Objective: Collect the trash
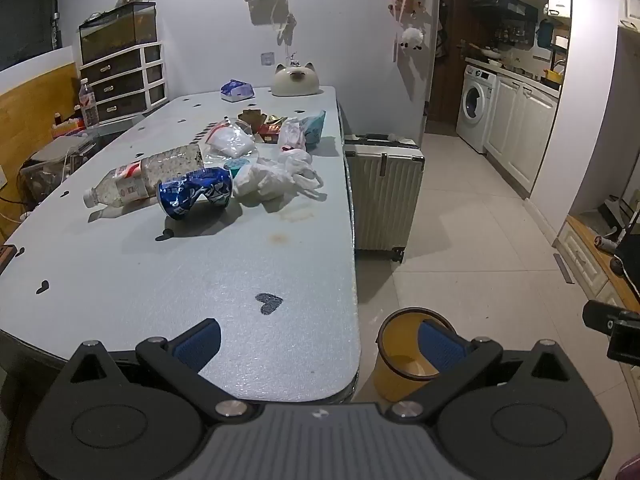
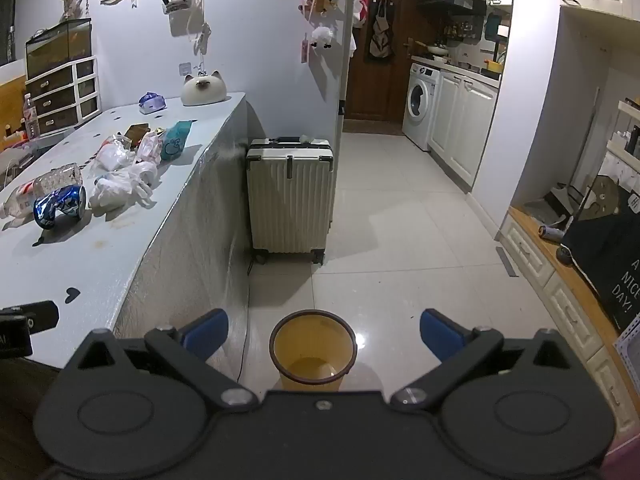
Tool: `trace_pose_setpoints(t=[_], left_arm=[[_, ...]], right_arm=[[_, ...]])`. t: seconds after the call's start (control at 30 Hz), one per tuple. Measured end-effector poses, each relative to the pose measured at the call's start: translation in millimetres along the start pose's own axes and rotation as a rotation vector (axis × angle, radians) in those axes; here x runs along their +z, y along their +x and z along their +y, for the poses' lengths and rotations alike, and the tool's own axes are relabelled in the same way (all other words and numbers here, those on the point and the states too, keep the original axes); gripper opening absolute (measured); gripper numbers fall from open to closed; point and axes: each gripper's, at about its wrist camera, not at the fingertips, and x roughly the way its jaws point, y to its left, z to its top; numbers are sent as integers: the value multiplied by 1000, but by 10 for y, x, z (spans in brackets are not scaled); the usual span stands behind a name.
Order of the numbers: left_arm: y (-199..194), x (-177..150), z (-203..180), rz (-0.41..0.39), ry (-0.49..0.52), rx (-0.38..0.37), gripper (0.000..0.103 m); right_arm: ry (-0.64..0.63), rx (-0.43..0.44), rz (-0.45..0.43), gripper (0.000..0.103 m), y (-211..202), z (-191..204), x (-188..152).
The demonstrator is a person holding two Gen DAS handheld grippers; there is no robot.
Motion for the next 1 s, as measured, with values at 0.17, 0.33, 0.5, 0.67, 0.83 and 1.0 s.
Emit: trace_pose_setpoints(t=[0.17,0.33,0.5,0.67,0.83,1.0], left_arm=[[0,-2,-1,-3,2,1,103],[1,-1,0,-4,0,-1,103],[0,-1,1,-5,1,0,103],[-1,-2,0,-7,2,2,103],[1,1,2,-7,0,3,103],[-35,22,28,-6,3,0,103]], right_arm=[[2,2,-3,103,-3,0,1],[2,2,-3,103,-6,2,2],[2,3,-3,103,-4,3,4],[2,2,-3,103,-6,5,4],[2,2,-3,103,-9,3,5],[3,1,-3,103,-12,4,4]])
